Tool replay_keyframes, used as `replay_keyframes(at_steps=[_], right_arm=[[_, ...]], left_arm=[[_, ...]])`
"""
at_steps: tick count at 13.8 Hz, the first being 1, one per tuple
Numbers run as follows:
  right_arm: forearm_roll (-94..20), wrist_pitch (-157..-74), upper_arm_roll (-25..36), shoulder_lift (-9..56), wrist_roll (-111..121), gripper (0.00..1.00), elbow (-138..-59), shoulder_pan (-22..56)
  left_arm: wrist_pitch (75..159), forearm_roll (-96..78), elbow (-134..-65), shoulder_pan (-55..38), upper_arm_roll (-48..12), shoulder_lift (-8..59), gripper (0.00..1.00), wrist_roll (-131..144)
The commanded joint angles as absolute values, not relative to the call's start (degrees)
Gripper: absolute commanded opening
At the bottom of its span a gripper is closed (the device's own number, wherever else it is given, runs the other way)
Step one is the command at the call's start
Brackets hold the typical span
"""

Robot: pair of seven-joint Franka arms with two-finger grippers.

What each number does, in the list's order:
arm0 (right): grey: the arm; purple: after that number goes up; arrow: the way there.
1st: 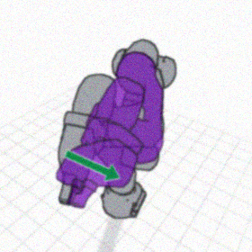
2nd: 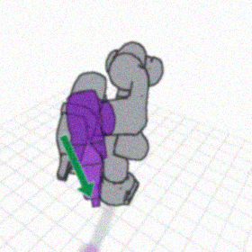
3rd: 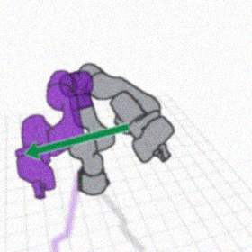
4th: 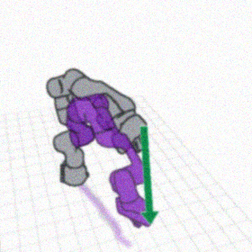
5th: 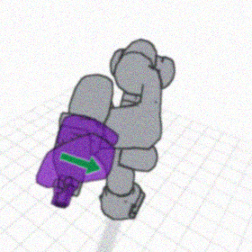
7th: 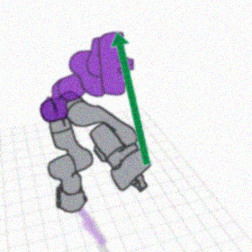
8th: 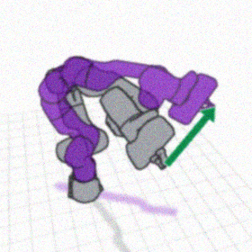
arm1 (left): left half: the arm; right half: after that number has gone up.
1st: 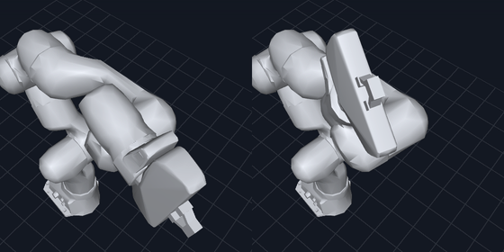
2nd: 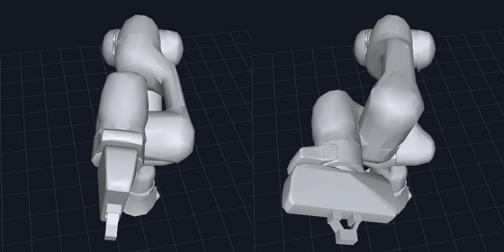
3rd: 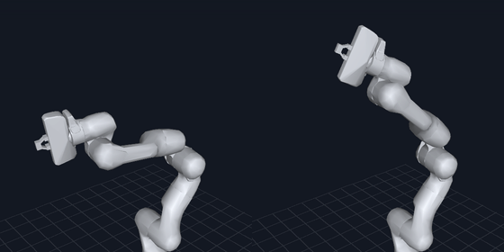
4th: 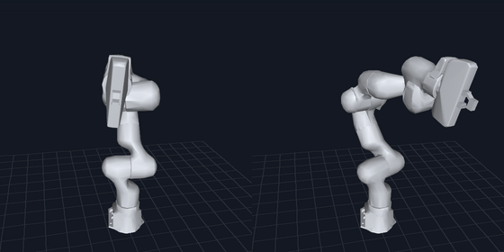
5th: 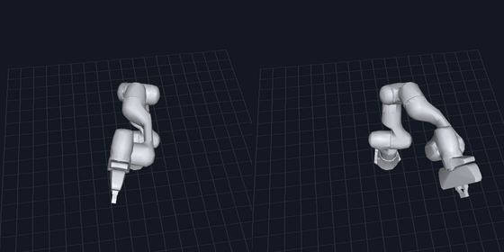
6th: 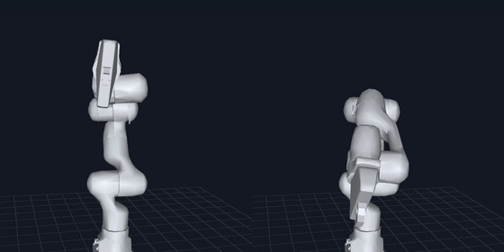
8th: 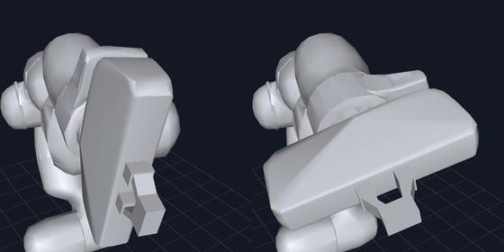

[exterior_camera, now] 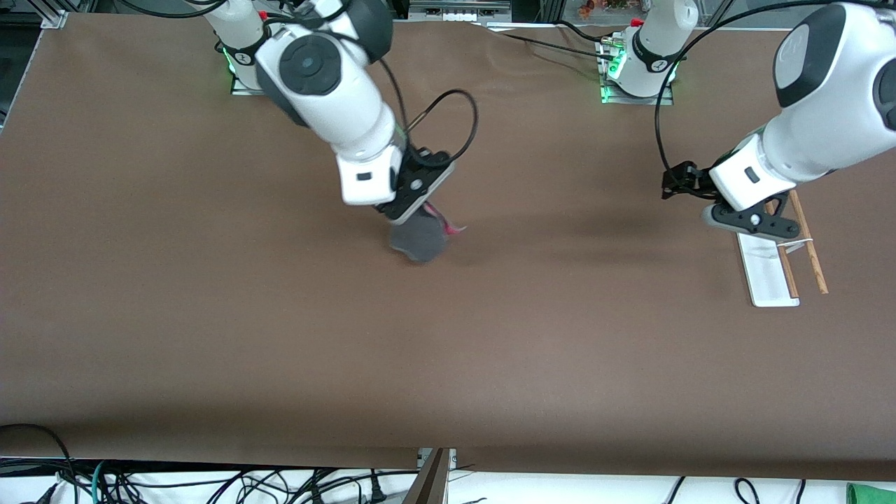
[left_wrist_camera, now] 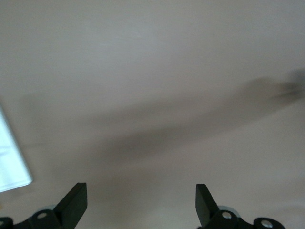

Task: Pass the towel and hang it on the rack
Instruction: 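Carry the towel toward the middle while the left gripper approaches it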

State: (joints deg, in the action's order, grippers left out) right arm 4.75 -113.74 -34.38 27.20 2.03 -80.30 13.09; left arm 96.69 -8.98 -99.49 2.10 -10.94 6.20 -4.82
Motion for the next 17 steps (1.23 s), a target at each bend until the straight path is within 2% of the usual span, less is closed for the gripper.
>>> replay_keyframes(at_steps=[1, 6, 10, 17], right_arm=[[4.83, -115.92, -34.63, 27.51, 2.02, 0.00, -79.89, 15.02], [4.66, -121.28, -34.72, 27.86, 2.02, 0.00, -79.89, 18.28], [4.48, -125.07, -36.38, 28.65, 2.11, 0.00, -79.89, 18.72], [4.57, -127.79, -38.06, 29.62, 1.93, 0.00, -79.89, 19.16]], left_arm=[[96.15, -17.89, -99.23, 1.93, -11.07, 7.82, 1.00, -11.92], [96.24, -29.43, -99.32, 2.02, -11.07, 12.73, 1.00, -32.13], [97.73, -37.77, -99.23, 1.32, -11.69, 20.55, 1.00, -54.17], [99.76, -46.74, -99.32, -1.92, -11.95, 23.64, 0.96, -76.45]])
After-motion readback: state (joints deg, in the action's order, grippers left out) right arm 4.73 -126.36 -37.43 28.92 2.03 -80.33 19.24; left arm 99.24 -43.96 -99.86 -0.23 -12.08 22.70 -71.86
